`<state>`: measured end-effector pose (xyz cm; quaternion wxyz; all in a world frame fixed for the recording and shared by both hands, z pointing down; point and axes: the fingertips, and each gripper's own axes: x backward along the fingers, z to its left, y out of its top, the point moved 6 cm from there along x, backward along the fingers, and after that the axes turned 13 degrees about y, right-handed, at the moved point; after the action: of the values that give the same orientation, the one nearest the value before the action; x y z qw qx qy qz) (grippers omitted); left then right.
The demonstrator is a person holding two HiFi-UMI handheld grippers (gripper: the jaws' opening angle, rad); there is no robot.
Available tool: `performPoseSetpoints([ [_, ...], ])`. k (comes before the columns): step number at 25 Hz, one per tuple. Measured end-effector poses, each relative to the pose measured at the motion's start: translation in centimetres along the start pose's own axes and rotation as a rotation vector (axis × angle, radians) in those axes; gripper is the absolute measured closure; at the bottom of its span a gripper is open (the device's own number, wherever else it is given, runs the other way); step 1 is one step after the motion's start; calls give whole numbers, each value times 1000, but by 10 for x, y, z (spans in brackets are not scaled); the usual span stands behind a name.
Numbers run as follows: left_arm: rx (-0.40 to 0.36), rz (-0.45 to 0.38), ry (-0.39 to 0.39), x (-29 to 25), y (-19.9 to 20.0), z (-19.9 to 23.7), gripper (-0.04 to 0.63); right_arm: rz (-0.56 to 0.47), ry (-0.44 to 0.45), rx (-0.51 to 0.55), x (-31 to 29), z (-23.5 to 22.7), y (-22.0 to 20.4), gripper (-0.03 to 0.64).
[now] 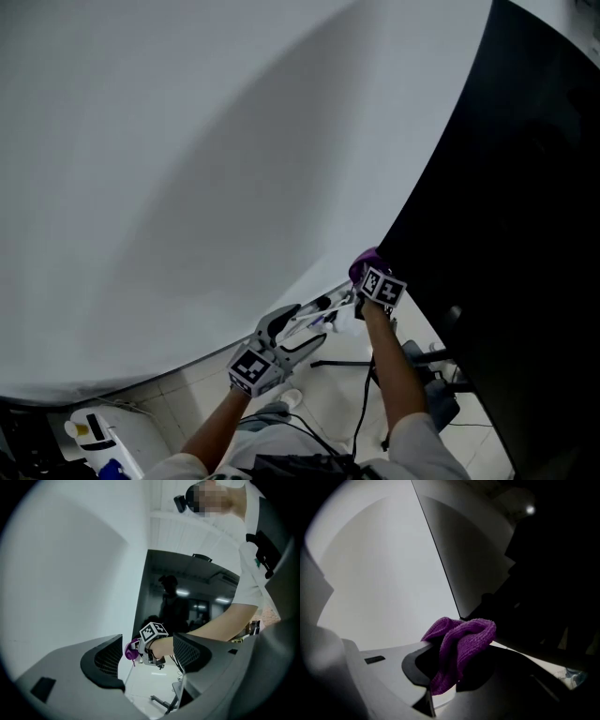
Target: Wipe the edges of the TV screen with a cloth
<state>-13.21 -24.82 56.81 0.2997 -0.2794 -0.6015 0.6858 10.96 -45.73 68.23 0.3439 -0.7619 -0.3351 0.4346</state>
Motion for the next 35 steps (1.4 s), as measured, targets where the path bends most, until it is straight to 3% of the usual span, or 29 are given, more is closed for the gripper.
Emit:
performPoseSetpoints([
  [6, 6, -9, 31, 11, -5, 20, 270, -5, -15, 87, -13, 19, 26, 548],
  [9, 58, -21, 31, 7, 9, 20, 270, -47, -32, 123, -4, 30, 47, 549],
  [15, 89, -45, -50, -10, 21, 5, 270, -147, -24, 129, 30, 54, 93, 549],
  [20, 8, -84, -144, -34, 18, -10, 270, -258, 15, 195, 63, 79, 153, 549],
  [28, -19, -132, -167, -41, 59, -19, 270, -434, 41, 326, 120, 141, 262, 549],
  [35, -59, -164, -188, -40, 69, -29, 270, -571, 51, 420, 172, 188, 350, 549],
])
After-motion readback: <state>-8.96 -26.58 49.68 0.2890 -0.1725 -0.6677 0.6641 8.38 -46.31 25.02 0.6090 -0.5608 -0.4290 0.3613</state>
